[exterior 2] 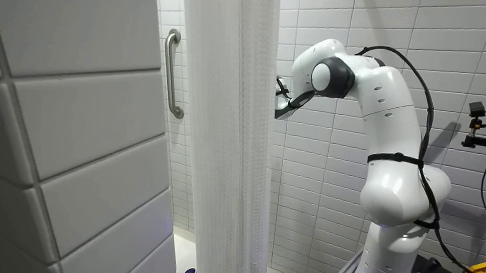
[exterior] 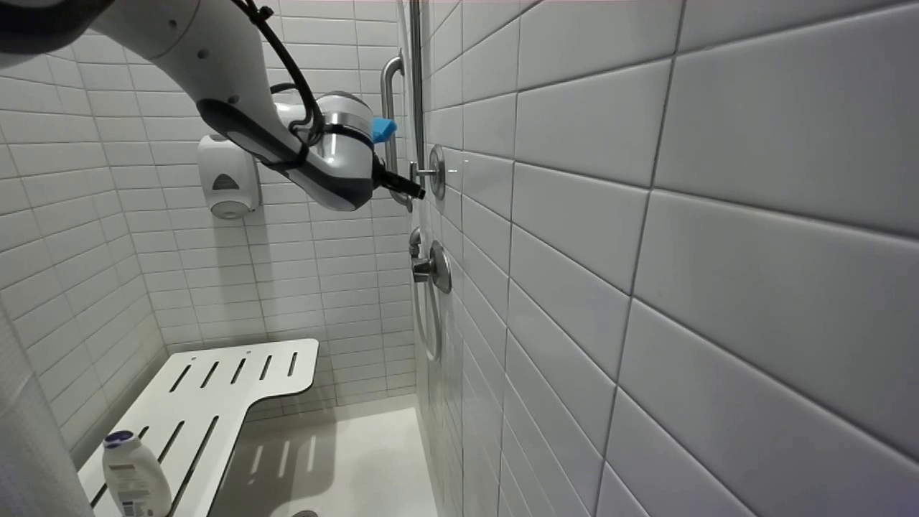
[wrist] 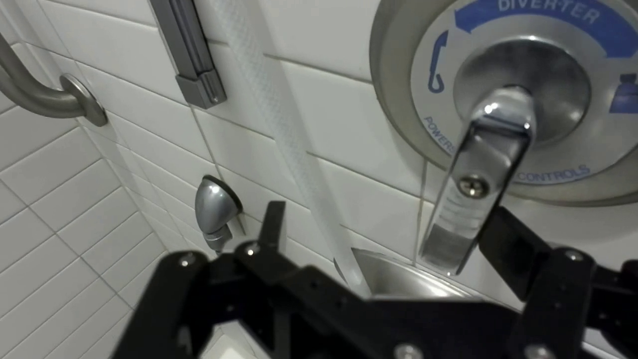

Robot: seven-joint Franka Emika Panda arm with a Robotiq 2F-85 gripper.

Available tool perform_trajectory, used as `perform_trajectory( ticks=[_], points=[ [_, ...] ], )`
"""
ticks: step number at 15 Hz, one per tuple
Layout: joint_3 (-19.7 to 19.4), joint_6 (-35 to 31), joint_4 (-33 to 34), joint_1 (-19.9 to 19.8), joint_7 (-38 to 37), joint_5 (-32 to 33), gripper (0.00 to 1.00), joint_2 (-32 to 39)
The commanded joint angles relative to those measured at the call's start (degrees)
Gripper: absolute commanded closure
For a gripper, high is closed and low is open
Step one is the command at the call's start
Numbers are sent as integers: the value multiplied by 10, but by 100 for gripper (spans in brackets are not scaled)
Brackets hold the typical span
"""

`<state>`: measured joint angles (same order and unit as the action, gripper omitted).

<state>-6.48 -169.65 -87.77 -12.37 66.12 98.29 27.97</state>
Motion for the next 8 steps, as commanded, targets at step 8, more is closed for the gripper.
perform_trajectory(
  ticks=[8],
  points=[
    [2, 2, 38, -13, 27, -61, 0, 16]
  ],
)
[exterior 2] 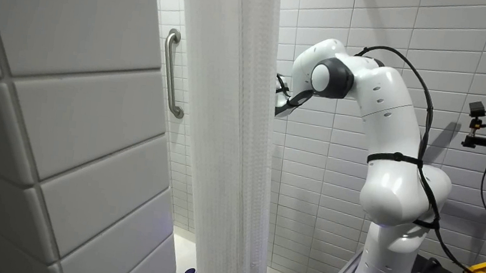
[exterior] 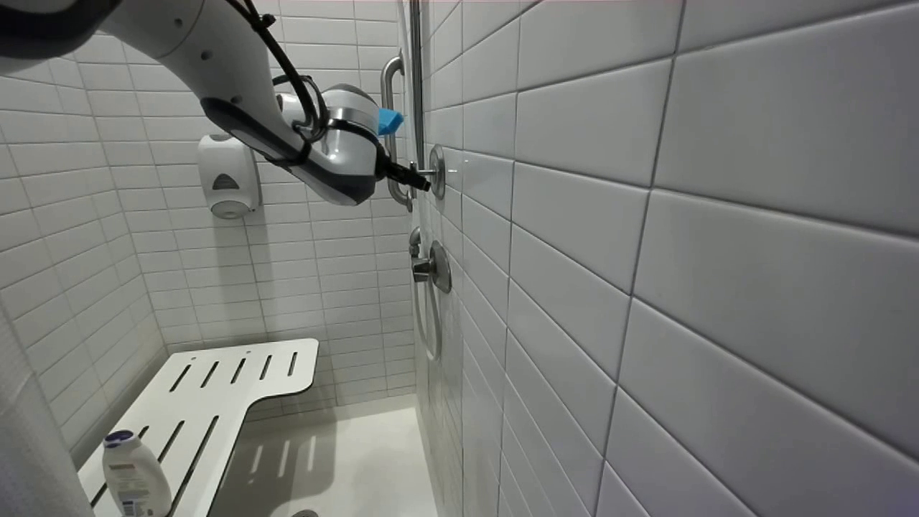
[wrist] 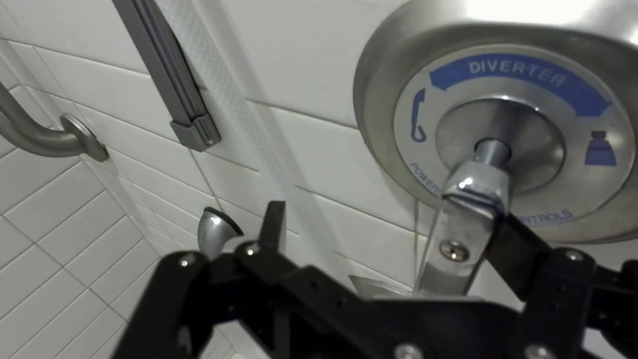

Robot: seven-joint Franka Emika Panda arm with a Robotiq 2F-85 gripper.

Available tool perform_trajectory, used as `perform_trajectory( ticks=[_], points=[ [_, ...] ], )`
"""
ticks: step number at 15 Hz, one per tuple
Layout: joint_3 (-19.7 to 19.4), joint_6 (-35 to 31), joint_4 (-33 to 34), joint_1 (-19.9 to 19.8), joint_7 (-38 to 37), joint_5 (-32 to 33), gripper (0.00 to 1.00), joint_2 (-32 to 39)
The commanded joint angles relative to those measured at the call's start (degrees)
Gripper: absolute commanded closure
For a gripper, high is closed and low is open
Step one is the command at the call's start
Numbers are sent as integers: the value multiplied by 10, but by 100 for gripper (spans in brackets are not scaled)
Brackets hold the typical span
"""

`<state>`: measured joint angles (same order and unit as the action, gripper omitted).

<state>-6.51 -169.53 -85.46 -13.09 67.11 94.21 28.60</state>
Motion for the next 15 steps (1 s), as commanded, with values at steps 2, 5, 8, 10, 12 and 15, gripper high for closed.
perform_trajectory(
  ticks=[2, 5, 8, 10, 12, 15],
  points=[
    [3, 1, 14, -10, 27, -36, 0, 12],
    [6, 2, 13, -13, 59, -65, 0, 21],
    [9, 2, 13, -12, 87, -86, 0, 27],
    [12, 4, 15, -11, 104, -100, 0, 31],
    [13, 4, 17, -9, 118, -107, 4, 34],
    [18, 6, 18, -11, 138, -125, 8, 36]
  ],
)
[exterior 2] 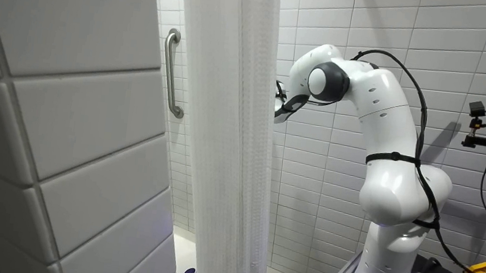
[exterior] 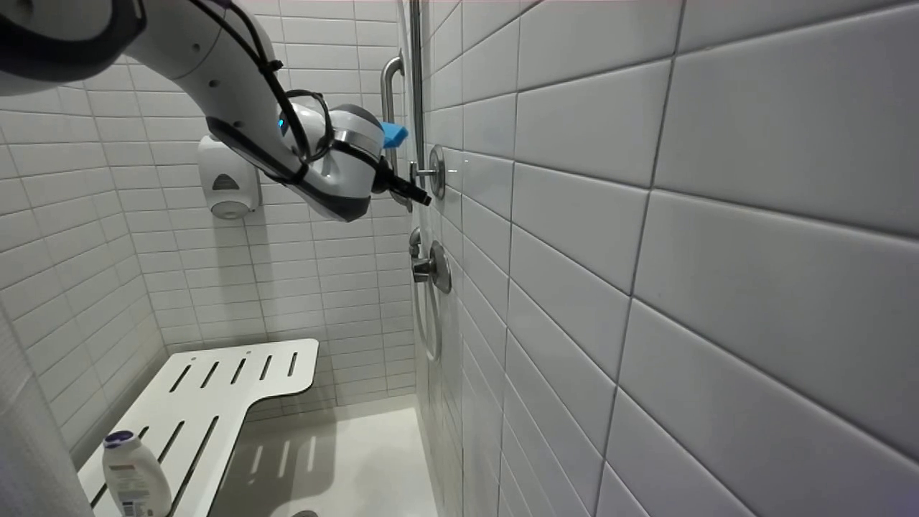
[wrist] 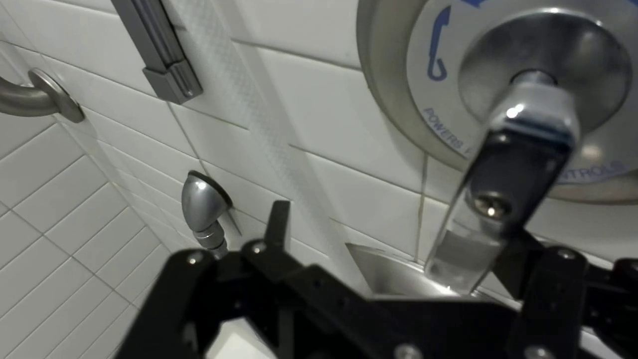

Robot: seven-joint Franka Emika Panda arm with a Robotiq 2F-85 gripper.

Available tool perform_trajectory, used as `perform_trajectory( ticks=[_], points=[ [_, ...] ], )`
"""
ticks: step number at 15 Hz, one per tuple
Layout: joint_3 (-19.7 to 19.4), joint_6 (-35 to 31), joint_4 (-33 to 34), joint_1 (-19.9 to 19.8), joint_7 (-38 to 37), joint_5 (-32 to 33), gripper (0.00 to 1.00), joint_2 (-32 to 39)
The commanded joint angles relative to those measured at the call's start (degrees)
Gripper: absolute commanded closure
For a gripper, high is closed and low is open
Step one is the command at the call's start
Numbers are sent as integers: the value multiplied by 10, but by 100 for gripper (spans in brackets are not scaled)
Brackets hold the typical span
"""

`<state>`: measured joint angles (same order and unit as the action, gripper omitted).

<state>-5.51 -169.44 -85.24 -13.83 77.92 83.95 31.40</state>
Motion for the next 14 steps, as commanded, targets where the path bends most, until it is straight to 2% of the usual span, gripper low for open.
perform_trajectory(
  ticks=[1, 3, 11, 12, 14],
  points=[
    [9, 5, 16, -4, 35, -26, 33, 9],
    [9, 6, 17, -4, 44, -32, 35, 9],
    [10, 24, 17, -12, 63, -65, 94, 8],
    [11, 24, 17, -12, 68, -66, 97, 8],
    [11, 28, 16, -12, 74, -69, 94, 8]
  ],
)
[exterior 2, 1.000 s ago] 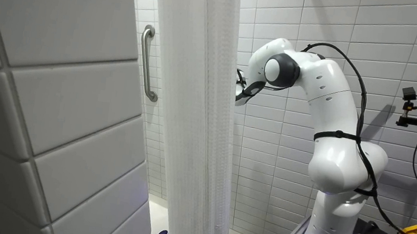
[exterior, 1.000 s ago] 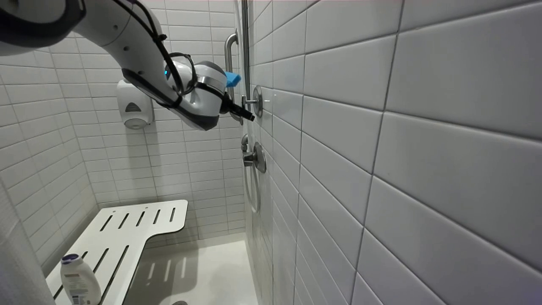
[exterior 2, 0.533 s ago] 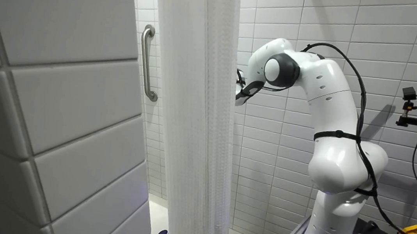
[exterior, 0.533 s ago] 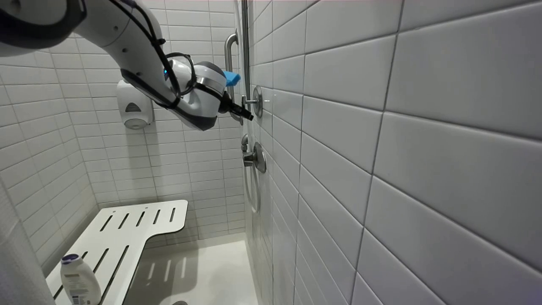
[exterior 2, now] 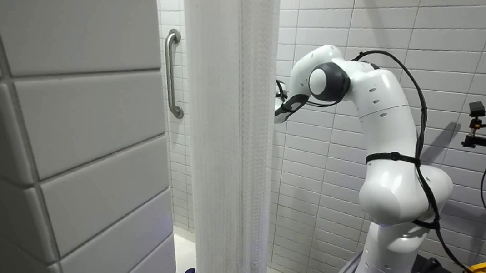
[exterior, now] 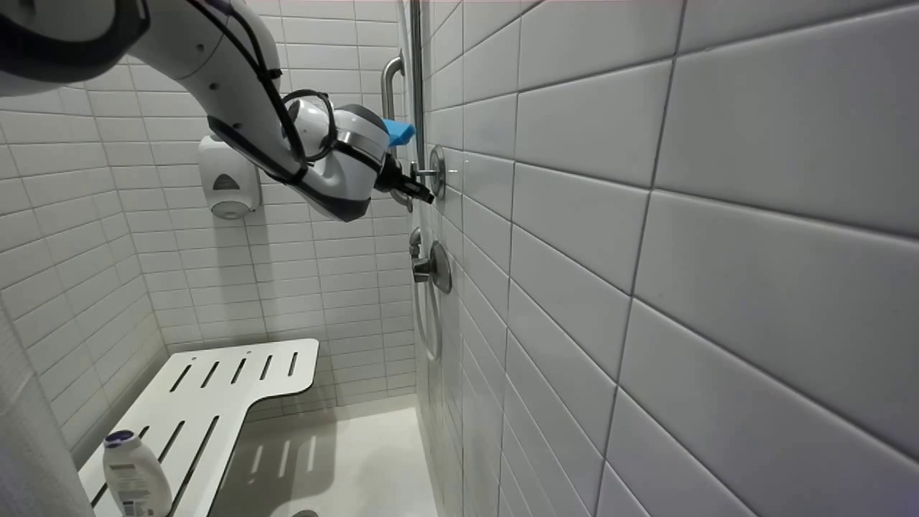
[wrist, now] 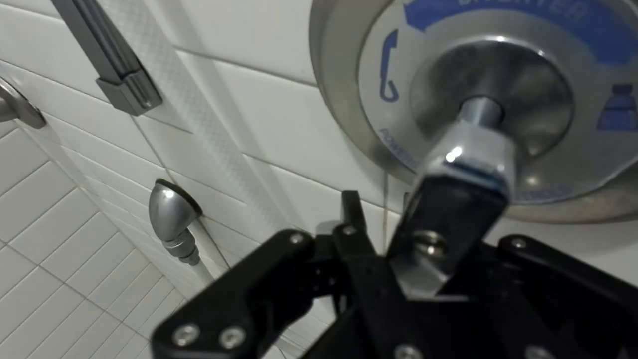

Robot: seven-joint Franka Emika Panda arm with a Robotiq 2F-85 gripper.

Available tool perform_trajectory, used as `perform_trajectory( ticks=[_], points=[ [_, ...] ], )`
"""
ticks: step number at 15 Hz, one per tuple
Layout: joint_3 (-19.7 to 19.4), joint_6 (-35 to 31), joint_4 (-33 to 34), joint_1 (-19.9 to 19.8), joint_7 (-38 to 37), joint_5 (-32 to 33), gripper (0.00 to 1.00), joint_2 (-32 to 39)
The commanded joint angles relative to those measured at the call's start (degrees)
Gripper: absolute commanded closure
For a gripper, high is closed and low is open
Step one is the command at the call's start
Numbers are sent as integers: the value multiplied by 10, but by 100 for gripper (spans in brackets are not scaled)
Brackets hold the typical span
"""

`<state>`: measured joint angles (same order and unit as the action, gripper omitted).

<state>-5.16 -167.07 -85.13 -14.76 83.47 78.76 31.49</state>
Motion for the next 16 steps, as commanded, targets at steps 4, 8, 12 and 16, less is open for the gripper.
perform_trajectory(
  ticks=[4, 8, 12, 16],
  points=[
    [7, 16, 13, 1, 27, -14, 94, 2],
    [8, 52, 1, 6, 36, -20, 94, -8],
    [-16, 77, -9, 31, 41, 0, 94, -19],
    [-18, 80, -15, 30, 56, -5, 94, -23]
  ],
)
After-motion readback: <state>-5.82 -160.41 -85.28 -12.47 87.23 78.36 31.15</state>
